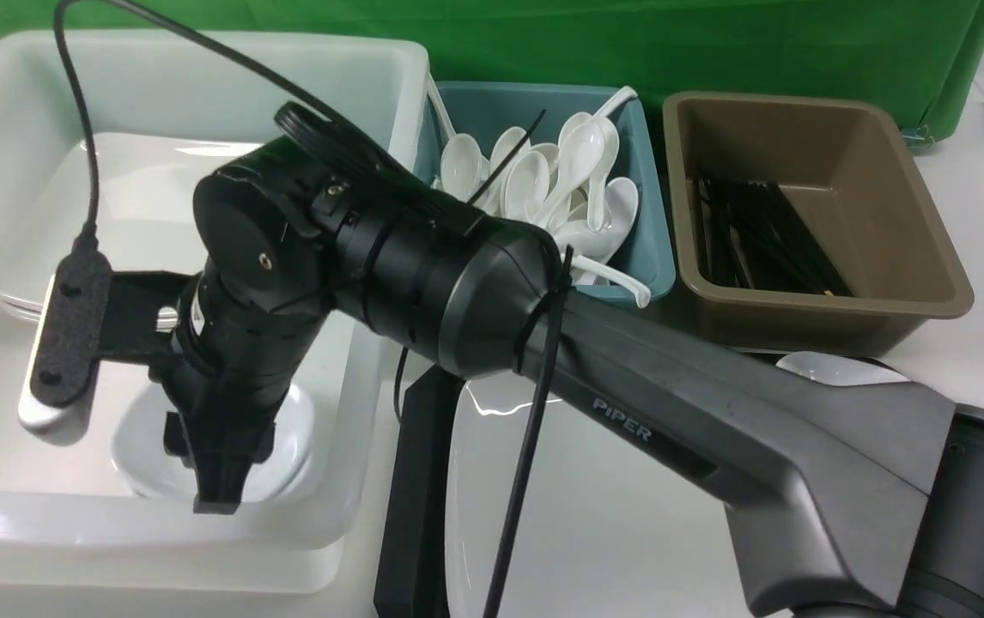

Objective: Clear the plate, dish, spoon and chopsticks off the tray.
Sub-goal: Use the right arm to put the small plate into the large storage box on the left, then use the right arm to grab a small plate from the dinner plate

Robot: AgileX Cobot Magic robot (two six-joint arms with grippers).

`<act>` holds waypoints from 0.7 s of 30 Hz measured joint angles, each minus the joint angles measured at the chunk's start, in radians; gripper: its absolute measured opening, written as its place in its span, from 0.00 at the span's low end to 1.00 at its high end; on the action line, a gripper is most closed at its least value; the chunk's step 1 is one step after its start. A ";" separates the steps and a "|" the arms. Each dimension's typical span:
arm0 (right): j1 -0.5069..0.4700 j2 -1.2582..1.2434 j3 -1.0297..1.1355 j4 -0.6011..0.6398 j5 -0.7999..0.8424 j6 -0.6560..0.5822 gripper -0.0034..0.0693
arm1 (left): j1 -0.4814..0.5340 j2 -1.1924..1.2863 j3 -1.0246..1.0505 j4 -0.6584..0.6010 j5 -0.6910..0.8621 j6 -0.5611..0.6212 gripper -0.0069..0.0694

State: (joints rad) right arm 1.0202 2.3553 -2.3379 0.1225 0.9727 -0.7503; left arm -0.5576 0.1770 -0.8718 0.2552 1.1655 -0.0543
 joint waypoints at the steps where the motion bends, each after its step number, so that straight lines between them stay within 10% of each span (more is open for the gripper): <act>1: 0.000 -0.010 0.000 -0.001 0.017 0.010 0.57 | 0.000 0.000 0.000 -0.001 0.000 0.000 0.11; 6: 0.001 -0.085 0.000 -0.002 0.130 0.043 0.58 | 0.000 0.000 0.000 -0.004 0.000 0.000 0.11; 12: 0.005 -0.290 0.045 -0.224 0.159 0.357 0.47 | 0.000 0.000 0.000 -0.041 -0.064 0.034 0.11; 15: -0.018 -0.439 0.206 -0.366 0.159 0.468 0.30 | 0.000 0.000 0.000 -0.158 -0.139 0.130 0.11; 21: -0.148 -0.657 0.618 -0.399 0.155 0.527 0.26 | 0.000 0.003 0.000 -0.255 -0.180 0.218 0.11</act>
State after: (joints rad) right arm 0.8723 1.6984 -1.7202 -0.2764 1.1281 -0.2228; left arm -0.5576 0.1795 -0.8718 0.0000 0.9856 0.1641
